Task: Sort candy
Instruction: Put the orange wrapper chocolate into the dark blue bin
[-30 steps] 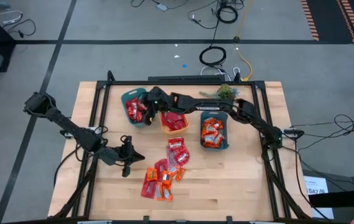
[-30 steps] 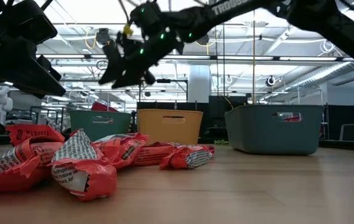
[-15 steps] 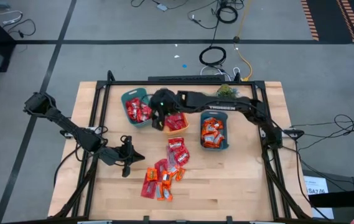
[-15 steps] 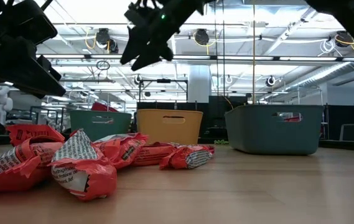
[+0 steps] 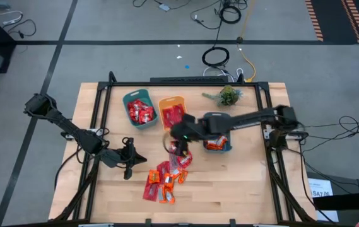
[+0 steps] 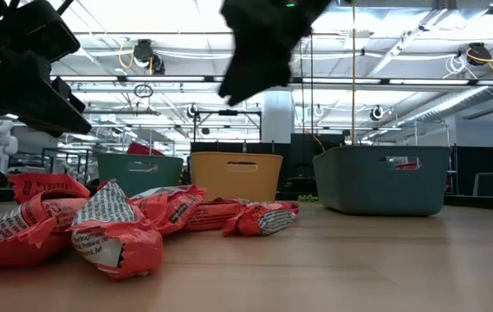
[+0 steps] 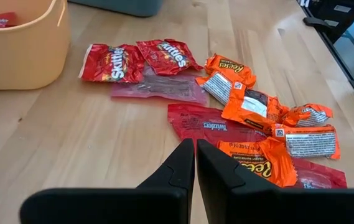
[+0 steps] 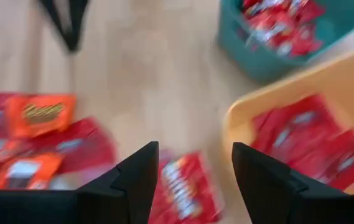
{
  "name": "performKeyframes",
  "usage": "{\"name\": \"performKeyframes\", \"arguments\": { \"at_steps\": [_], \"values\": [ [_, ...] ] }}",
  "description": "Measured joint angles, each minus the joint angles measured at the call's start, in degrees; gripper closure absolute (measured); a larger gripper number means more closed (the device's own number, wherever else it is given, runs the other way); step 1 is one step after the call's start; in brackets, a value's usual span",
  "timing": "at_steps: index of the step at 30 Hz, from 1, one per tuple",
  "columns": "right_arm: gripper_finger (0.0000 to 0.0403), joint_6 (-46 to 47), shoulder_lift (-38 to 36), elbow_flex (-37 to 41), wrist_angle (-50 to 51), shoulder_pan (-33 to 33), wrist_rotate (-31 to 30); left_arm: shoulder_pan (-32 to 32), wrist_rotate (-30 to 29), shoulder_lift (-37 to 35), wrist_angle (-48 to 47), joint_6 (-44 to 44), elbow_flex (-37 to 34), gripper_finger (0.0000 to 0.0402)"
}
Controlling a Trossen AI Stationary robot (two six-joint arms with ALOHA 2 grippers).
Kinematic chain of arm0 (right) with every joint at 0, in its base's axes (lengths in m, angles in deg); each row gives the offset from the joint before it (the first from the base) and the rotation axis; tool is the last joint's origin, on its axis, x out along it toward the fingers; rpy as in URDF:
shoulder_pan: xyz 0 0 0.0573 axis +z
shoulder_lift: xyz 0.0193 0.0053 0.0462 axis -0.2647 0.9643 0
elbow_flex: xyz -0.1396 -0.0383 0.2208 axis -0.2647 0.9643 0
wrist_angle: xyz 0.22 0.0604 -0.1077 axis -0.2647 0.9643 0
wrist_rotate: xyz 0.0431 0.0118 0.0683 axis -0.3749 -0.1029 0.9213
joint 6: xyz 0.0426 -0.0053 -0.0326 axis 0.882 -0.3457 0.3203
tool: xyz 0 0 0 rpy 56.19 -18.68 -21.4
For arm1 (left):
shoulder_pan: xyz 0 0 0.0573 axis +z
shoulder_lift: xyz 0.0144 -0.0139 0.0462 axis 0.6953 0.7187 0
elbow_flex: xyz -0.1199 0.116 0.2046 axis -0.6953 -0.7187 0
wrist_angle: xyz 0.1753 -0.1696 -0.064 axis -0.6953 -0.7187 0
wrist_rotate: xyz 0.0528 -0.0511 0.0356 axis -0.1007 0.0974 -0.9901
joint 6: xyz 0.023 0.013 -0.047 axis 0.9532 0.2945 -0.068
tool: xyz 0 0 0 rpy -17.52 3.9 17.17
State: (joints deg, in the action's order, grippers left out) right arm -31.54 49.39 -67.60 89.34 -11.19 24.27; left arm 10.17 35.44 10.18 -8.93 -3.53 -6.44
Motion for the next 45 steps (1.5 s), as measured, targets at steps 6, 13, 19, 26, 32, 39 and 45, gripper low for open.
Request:
{"name": "performKeyframes", "arguments": {
  "at_steps": [6, 13, 19, 26, 32, 39, 45],
  "values": [
    [0.0209, 6.8, -6.5, 13.7, -9.5, 6.0, -0.1, 0.0, 0.0, 0.0, 0.0, 0.0, 0.0, 0.0374],
    [0.0207, 1.2, -5.3, 21.4, -15.7, 12.6, 0.1, 0.0, 0.0, 0.0, 0.0, 0.0, 0.0, 0.0374],
    [0.0207, 2.7, -1.7, 22.5, -21.2, 14.5, -0.3, 0.0, 0.0, 0.0, 0.0, 0.0, 0.0, 0.0374],
    [0.0207, 1.6, 2.6, 22.5, -23.5, 16.2, 0.1, 0.0, 0.0, 0.0, 0.0, 0.0, 0.0, 0.0374],
    [0.0206, 0.8, 4.9, 22.5, -25.3, 17.5, 0.0, 0.0, 0.0, 0.0, 0.0, 0.0, 0.0, 0.0374],
    [0.0207, 0.4, 8.7, 22.3, -28.1, 17.4, -0.4, 0.0, 0.0, 0.0, 0.0, 0.0, 0.0, 0.0374],
    [0.0260, 0.3, 8.6, 22.3, -28.3, 17.4, 0.1, 0.0, 0.0, 0.0, 0.0, 0.0, 0.0, 0.0374]
  ]
}}
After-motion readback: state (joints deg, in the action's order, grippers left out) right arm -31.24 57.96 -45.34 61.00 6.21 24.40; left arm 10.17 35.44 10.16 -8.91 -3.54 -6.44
